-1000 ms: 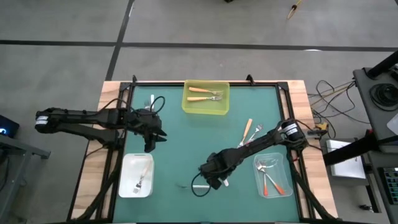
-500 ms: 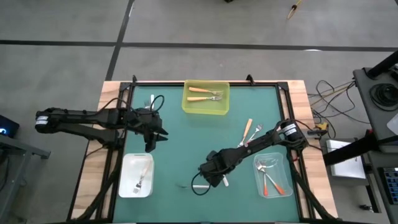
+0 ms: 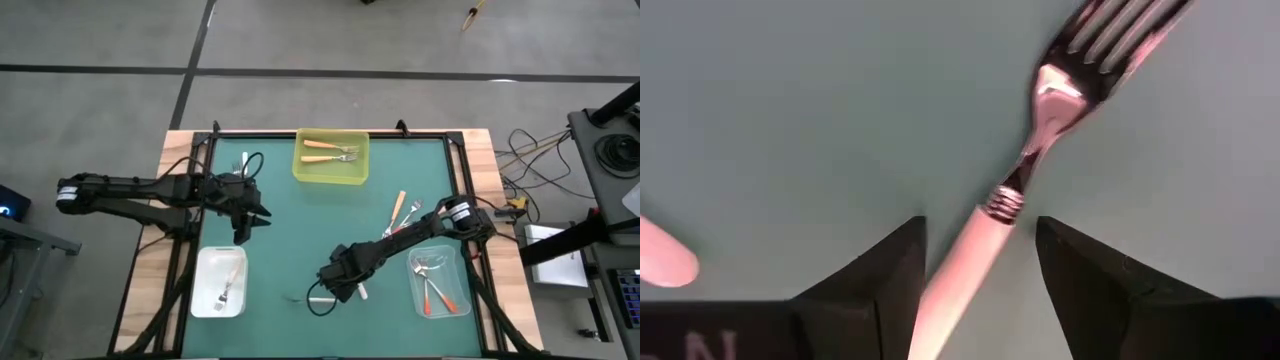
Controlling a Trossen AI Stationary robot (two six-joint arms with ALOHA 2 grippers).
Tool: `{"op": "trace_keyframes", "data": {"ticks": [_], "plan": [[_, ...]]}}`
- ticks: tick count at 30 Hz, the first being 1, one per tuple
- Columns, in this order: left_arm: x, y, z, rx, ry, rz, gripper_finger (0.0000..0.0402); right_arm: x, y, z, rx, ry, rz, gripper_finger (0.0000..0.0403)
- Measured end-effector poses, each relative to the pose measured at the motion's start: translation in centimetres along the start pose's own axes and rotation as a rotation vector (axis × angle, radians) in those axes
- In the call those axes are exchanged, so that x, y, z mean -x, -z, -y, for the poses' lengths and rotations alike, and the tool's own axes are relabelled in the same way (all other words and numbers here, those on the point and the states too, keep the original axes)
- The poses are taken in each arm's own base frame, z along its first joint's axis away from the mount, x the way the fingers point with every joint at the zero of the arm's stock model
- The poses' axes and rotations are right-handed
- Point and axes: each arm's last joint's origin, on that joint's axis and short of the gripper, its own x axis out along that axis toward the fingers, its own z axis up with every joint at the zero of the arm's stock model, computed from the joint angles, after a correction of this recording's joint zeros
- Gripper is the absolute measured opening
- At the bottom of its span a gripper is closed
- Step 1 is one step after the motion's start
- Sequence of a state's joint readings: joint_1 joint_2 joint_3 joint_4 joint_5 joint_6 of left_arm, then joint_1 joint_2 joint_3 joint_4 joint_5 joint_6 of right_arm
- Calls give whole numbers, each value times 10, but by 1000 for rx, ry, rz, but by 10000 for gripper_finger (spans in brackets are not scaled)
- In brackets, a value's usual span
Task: Sort silverware by color (type)
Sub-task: Put the white fork into the white bin
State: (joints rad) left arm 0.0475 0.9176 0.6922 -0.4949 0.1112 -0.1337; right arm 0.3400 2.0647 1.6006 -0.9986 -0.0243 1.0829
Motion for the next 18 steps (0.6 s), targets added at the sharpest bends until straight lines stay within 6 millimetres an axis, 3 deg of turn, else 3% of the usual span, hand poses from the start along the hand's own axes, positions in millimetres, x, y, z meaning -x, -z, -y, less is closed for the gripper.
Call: {"op": "trace_keyframes", "data": {"ticks": [6,15,18], "plan": [[0,-1,0,-1,1,7,103,-9,-1,-2,10,7,-4,163],[0,-3,0,-5,4,32,103,-11,-2,-3,17,8,5,43],[0,-5,1,-19,6,51,103,-12,-2,-3,36,13,13,30]]}}
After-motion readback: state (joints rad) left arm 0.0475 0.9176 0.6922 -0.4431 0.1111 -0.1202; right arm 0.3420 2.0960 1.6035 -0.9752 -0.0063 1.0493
